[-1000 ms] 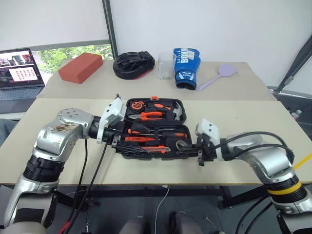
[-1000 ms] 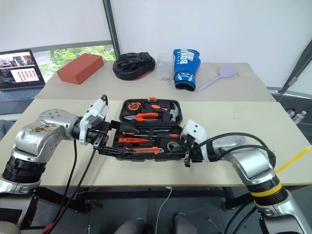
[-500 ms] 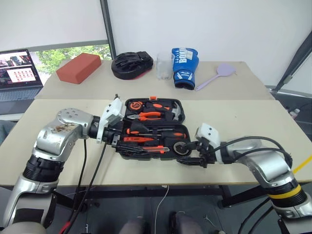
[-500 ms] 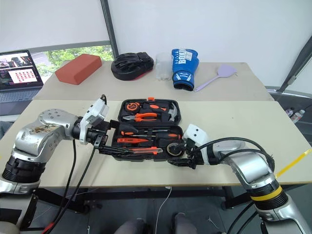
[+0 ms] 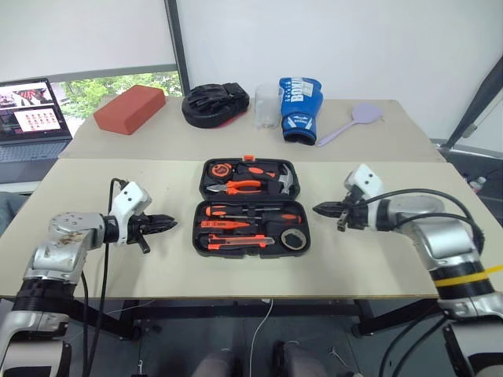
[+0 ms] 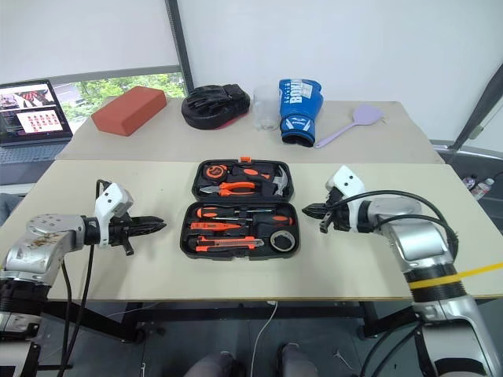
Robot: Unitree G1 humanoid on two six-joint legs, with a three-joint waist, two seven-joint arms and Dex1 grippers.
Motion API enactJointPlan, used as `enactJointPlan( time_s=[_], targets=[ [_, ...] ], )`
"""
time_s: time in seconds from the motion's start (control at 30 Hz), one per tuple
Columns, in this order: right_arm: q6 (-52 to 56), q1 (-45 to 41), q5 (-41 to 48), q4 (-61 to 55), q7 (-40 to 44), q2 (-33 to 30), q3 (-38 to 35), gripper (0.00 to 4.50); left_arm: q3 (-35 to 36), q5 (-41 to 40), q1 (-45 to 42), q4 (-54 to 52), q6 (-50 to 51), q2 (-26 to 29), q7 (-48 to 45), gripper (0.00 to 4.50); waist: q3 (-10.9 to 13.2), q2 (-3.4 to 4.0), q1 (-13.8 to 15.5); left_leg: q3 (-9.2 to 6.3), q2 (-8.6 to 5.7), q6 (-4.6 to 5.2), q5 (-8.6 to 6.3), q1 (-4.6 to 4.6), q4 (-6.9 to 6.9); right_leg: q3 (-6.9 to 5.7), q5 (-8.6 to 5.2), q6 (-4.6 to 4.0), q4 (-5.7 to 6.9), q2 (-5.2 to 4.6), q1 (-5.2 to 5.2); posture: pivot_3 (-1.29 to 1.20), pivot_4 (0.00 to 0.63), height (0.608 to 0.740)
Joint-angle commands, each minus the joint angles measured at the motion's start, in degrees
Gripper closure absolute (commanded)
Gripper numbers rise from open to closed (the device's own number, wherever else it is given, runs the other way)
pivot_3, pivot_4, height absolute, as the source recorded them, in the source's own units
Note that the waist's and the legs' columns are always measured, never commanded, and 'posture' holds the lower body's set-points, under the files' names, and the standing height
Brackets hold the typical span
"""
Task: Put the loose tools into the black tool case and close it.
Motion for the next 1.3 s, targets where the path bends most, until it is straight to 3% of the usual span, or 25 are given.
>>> enactJointPlan(
  time_s=[0.03,0.23,0.43,0.7,0.9,1.03,1.2,1.3],
  targets=[
    [-8.46,-3.15,-5.23,6.45,1.28,1.68,2.87,4.5,-2.03,1.71,-2.63,0.03,-1.62,-1.75,-0.07,4.45,0.0,0.0,-0.06,0.0,0.0,0.0,0.0,-0.02,0.0,0.0,0.0,0.0,0.0,0.0,-0.01,0.0,0.15,0.74],
    [-12.49,-4.96,-7.95,11.37,4.7,3.14,4.83,4.5,-4.99,2.34,-3.41,-1.3,-2.15,-3.08,-3.58,4.45,-0.01,0.01,-0.43,0.02,0.0,0.0,0.0,0.0,0.0,0.03,0.01,-0.01,0.03,0.01,-0.03,0.0,0.15,0.74],
    [-13.25,-2.66,-7.13,6.37,9.76,1.97,4.58,4.5,-5.2,0.76,-4.65,-3.04,-0.82,-3.12,-7.41,4.45,-0.01,0.01,-0.16,-0.03,0.0,0.01,0.0,-0.03,0.0,0.01,0.01,-0.01,0.0,0.0,-0.02,0.0,0.15,0.74],
    [-14.62,-9.56,-13.12,20.85,-3.37,3.44,1.28,4.5,-5.84,2.72,-6.75,-0.12,-2.67,-3.24,-8.29,4.45,-0.01,0.01,-0.09,0.0,0.0,0.02,-0.01,-0.05,0.03,0.02,0.05,-0.05,0.02,-0.01,-0.03,0.0,0.15,0.74],
    [-18.6,-10.0,-16.53,27.4,-3.15,5.0,3.37,4.5,-6.39,3.83,-7.79,2.03,-4.28,-3.88,-8.51,4.45,-0.01,0.02,-0.5,0.0,0.0,-0.01,0.01,-0.04,-0.05,0.01,0.05,-0.08,0.04,-0.01,-0.07,0.0,0.15,0.74],
    [-18.64,-8.61,-13.94,23.34,0.34,5.98,2.34,4.5,-6.33,3.79,-7.69,1.91,-4.43,-3.95,-9.28,4.45,-0.01,0.02,-1.07,0.0,0.0,-0.02,0.02,-0.05,-0.05,0.02,0.05,-0.08,0.02,0.01,-0.09,0.0,0.15,0.74],
    [-12.84,0.49,-7.77,1.72,12.98,1.79,4.44,4.5,-7.19,1.87,-5.31,-1.93,-2.16,-1.94,-14.72,4.45,0.0,0.03,-0.61,-0.06,0.0,-0.01,0.02,-0.12,-0.04,-0.01,0.05,-0.07,0.0,0.01,-0.11,0.0,0.15,0.74],
    [-10.79,4.15,-8.53,-5.16,13.96,-0.38,5.34,4.5,-7.94,2.28,-3.13,-3.68,-2.63,-0.16,-17.19,4.45,-0.02,0.07,-0.74,-0.1,0.01,0.06,-0.03,-0.21,-0.1,-0.01,0.04,-0.07,0.0,0.04,-0.23,0.0,0.15,0.74]
  ],
)
